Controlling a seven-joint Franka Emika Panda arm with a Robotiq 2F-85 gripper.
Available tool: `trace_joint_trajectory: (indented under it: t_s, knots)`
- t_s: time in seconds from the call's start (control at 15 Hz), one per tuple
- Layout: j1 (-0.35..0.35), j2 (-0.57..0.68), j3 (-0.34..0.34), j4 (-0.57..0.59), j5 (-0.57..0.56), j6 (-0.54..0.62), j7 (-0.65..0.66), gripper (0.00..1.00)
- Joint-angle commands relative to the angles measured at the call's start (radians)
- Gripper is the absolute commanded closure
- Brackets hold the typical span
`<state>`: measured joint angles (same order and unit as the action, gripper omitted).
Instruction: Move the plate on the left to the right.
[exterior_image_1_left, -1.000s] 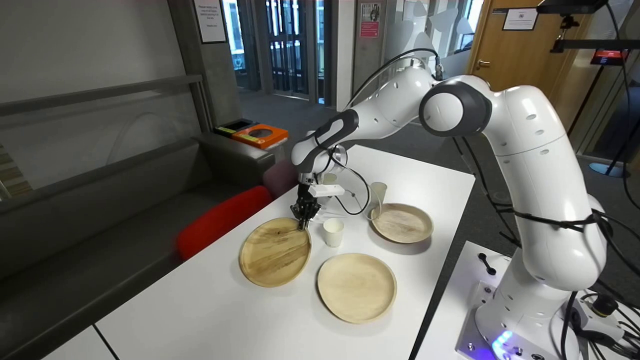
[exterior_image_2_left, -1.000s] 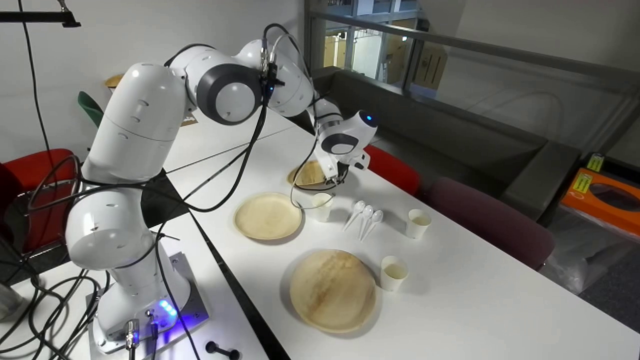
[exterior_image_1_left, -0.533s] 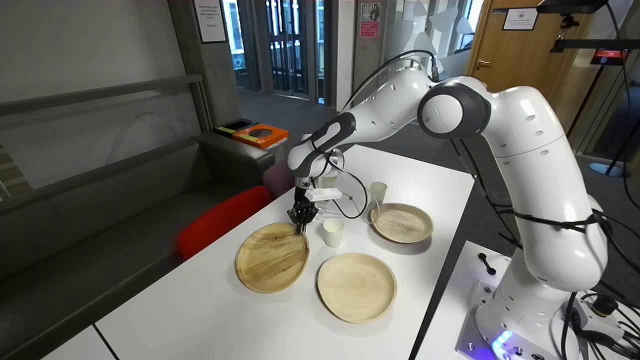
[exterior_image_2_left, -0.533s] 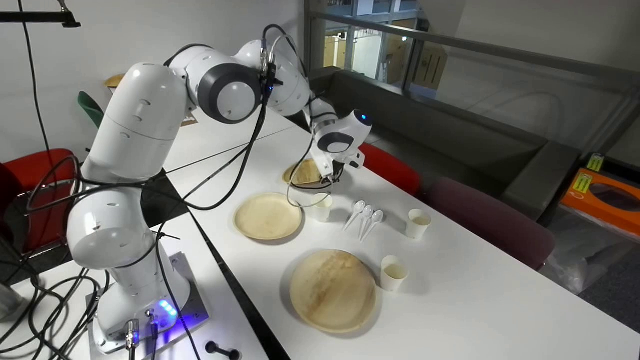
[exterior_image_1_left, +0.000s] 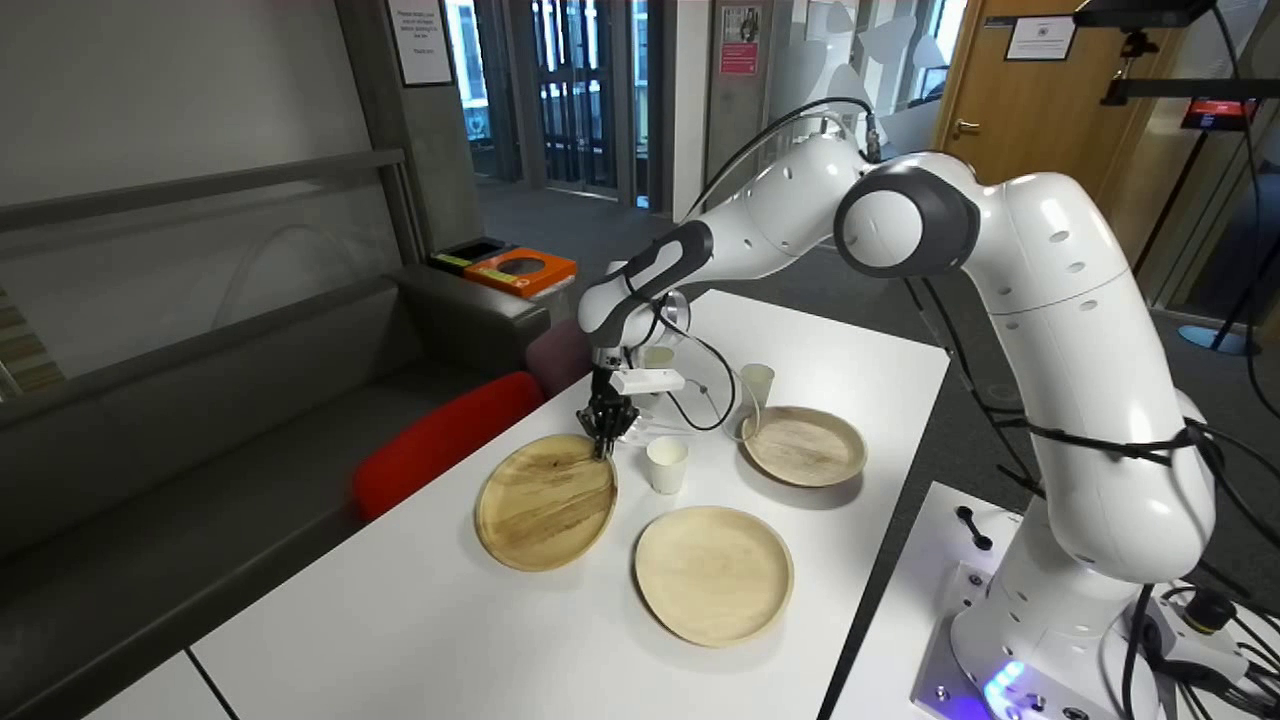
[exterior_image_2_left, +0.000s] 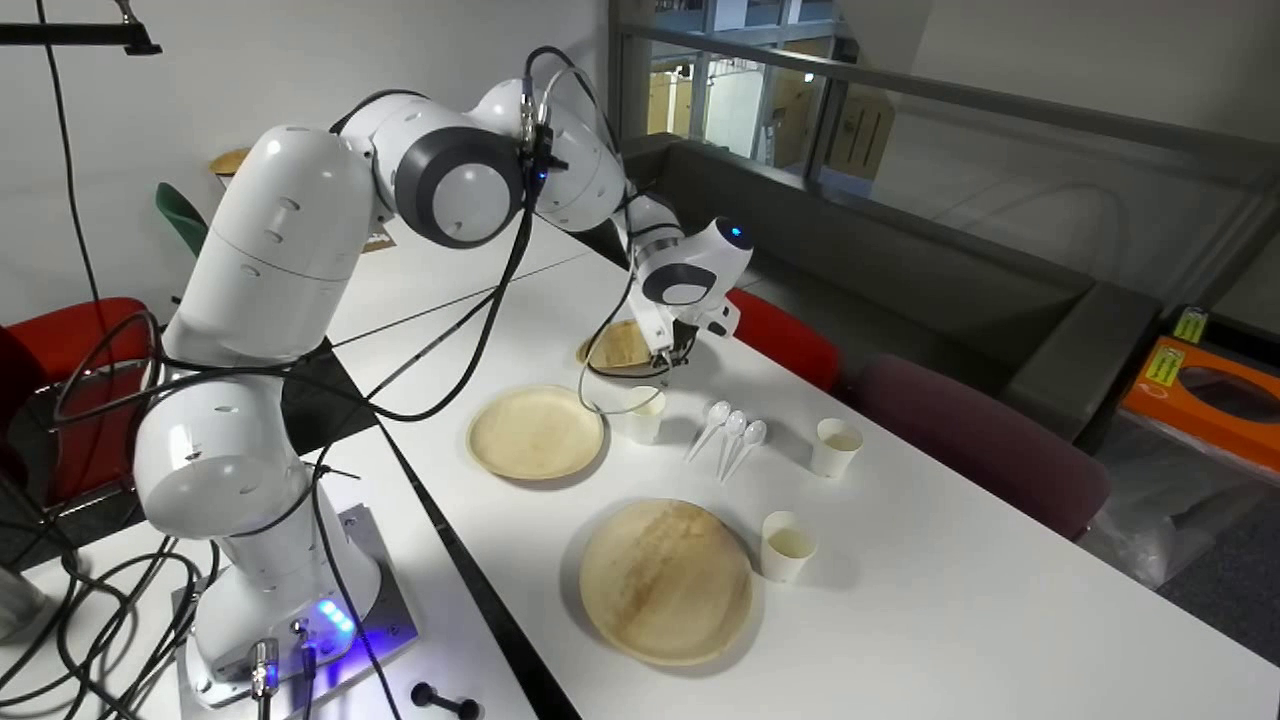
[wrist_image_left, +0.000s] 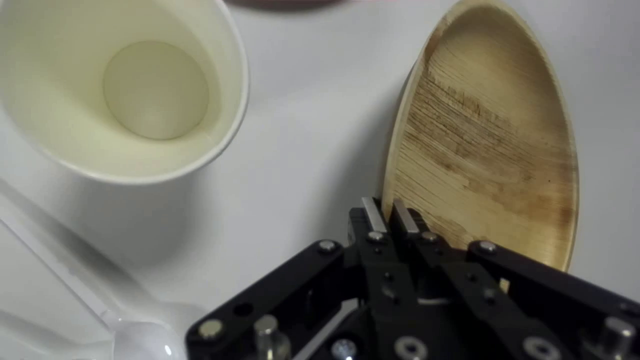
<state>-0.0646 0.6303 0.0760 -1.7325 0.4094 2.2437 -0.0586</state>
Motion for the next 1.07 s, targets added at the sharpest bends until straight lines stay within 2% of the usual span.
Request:
trace_joint_trajectory:
  t_s: [0.0, 0.4, 1.0]
  knots:
    - [0.005, 0.021, -0.017, 0.046, -0.026, 0.000, 0.055, 0.98]
    - [0.019, 0.117, -0.054, 0.170, -0.102, -0.034, 0.159, 0.98]
    - [0.006, 0.152, -0.055, 0.236, -0.123, -0.087, 0.162, 0.98]
